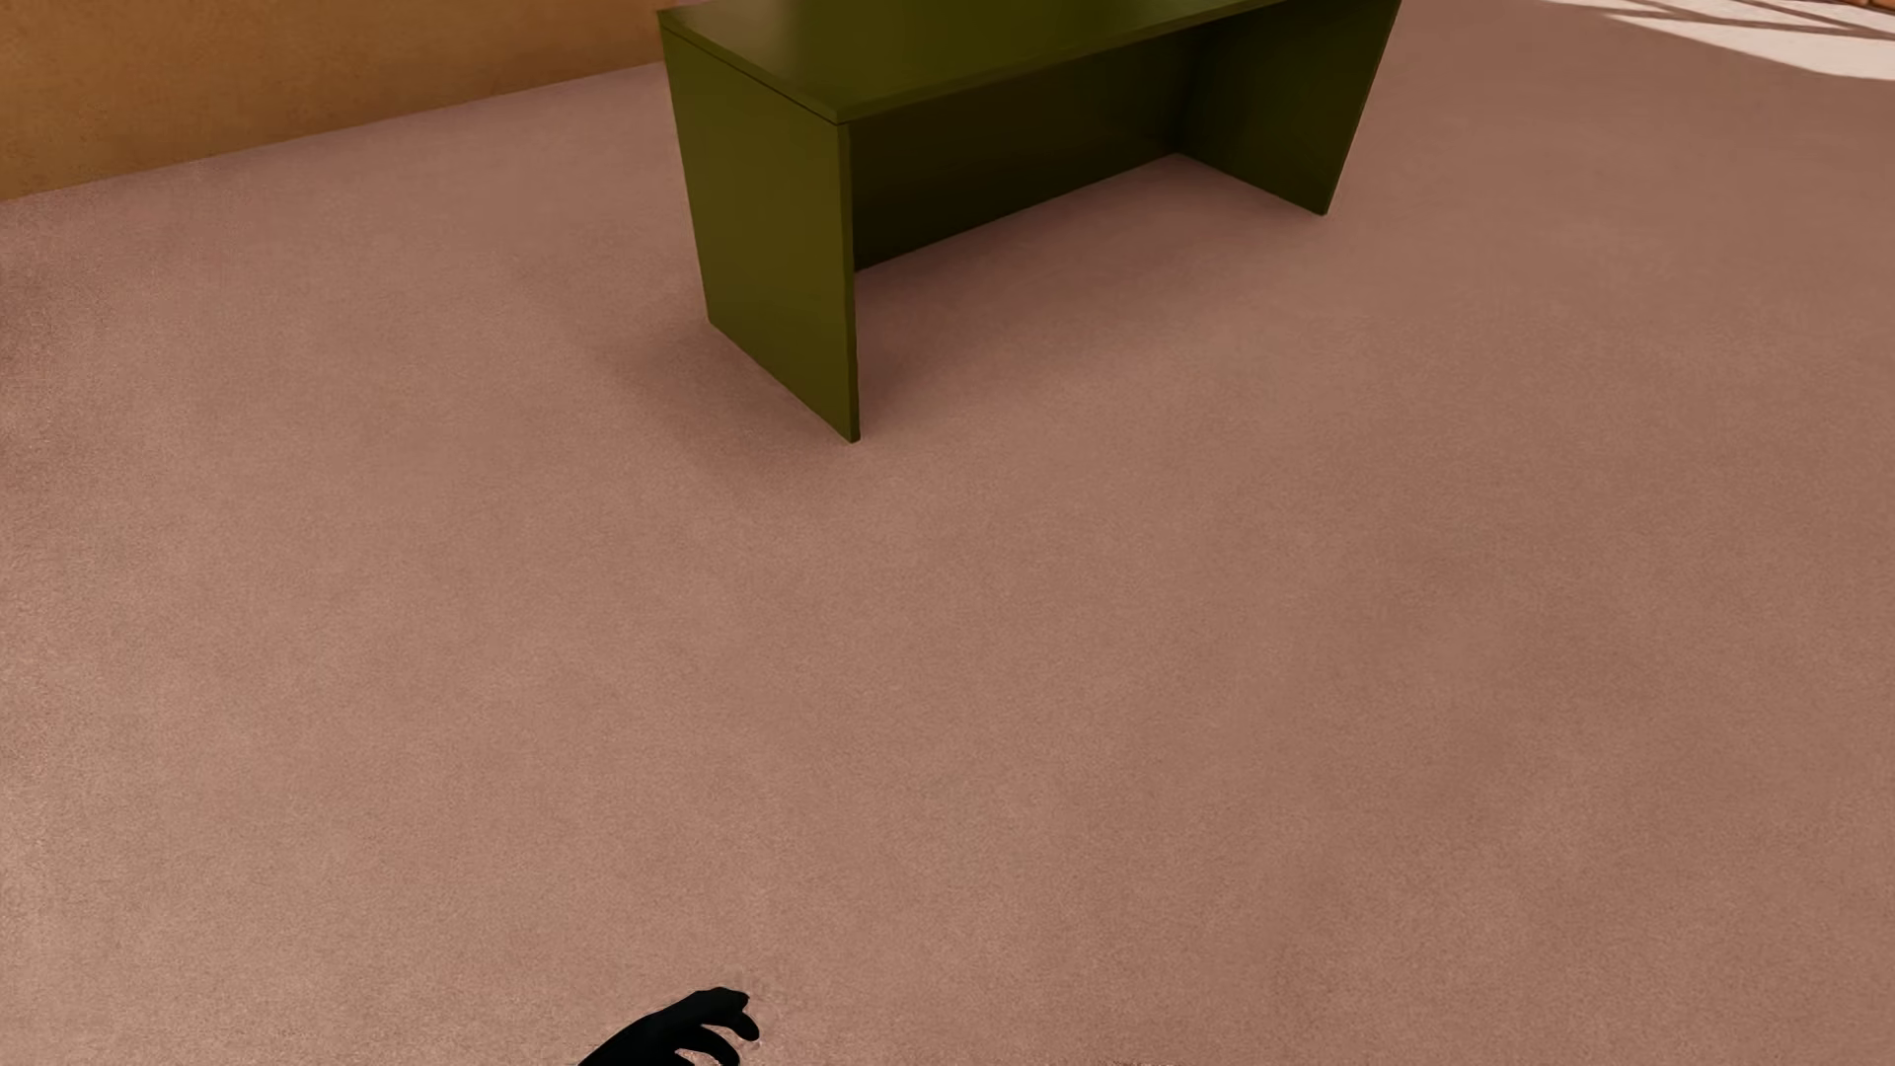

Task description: Rise from the light yellow chair

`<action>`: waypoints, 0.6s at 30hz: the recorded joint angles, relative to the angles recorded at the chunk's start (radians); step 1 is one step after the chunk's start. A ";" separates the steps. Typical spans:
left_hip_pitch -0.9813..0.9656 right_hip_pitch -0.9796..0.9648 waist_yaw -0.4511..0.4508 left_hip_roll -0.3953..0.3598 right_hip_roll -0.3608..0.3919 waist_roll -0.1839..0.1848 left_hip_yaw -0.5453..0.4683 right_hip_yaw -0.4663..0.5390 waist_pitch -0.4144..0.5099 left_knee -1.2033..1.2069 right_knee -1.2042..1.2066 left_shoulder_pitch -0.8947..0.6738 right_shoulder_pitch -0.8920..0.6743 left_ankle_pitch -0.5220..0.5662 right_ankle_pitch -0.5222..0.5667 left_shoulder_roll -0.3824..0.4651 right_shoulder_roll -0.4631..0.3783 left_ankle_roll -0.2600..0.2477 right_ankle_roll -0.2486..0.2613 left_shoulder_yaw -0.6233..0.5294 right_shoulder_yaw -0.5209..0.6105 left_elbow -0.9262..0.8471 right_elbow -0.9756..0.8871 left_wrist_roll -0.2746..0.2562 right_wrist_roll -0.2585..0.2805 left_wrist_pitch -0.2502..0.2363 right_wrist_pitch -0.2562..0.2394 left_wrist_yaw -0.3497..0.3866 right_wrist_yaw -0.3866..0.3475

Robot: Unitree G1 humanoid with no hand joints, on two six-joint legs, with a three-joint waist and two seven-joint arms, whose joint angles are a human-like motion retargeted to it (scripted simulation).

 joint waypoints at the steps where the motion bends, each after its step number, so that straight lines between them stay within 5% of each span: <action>1: -0.009 -0.040 -0.002 -0.004 -0.016 -0.001 -0.011 -0.003 0.007 -0.004 0.081 -0.005 -0.003 0.008 -0.031 0.005 -0.003 -0.003 0.001 0.005 0.003 0.012 0.002 -0.004 0.000 0.005 0.000 0.004 0.002; 4: -0.016 -0.117 -0.014 -0.006 -0.016 0.003 -0.035 0.044 0.040 -0.025 0.264 -0.013 -0.022 0.044 -0.141 0.037 0.003 -0.007 -0.014 0.027 0.019 0.065 0.010 -0.004 -0.003 0.027 0.000 0.040 -0.013; 7: -0.044 -0.134 -0.027 -0.001 0.069 0.004 -0.071 0.152 0.056 -0.023 0.243 -0.024 -0.031 0.085 -0.202 0.084 0.018 -0.010 -0.003 0.029 0.020 0.142 -0.012 -0.015 -0.009 0.051 -0.003 0.061 -0.030; 9: -0.056 -0.129 -0.021 -0.019 0.098 -0.005 -0.103 0.189 0.051 -0.038 0.165 -0.026 -0.024 0.107 -0.147 0.107 0.012 -0.007 0.033 0.026 0.026 0.172 -0.044 -0.018 -0.004 0.051 -0.016 0.075 -0.026; 10: -0.071 -0.119 -0.012 -0.035 0.097 -0.011 -0.113 0.165 0.043 -0.041 0.138 -0.025 -0.025 0.114 -0.092 0.110 0.004 -0.009 -0.030 0.036 0.034 0.182 -0.053 -0.029 -0.002 0.055 -0.018 0.087 -0.021; 13: -0.153 -0.115 0.009 -0.041 0.089 0.017 -0.120 0.115 0.052 0.043 0.080 -0.031 -0.057 0.114 -0.040 0.078 -0.024 -0.049 -0.027 0.073 0.056 0.197 -0.032 -0.082 0.007 0.067 -0.025 0.132 -0.015; 16: -0.241 -0.021 0.009 0.010 0.126 0.039 -0.058 0.085 0.086 0.205 -0.049 -0.035 -0.067 -0.001 -0.013 0.056 -0.040 -0.218 -0.046 0.042 0.014 0.162 -0.007 -0.062 0.017 0.042 -0.022 0.094 -0.044; 18: -0.249 -0.006 0.009 0.039 0.128 0.041 0.024 0.071 0.092 0.290 -0.049 0.003 -0.063 -0.146 -0.020 0.034 -0.048 -0.147 -0.049 0.049 0.004 0.122 0.019 -0.025 0.031 0.034 -0.005 0.061 -0.066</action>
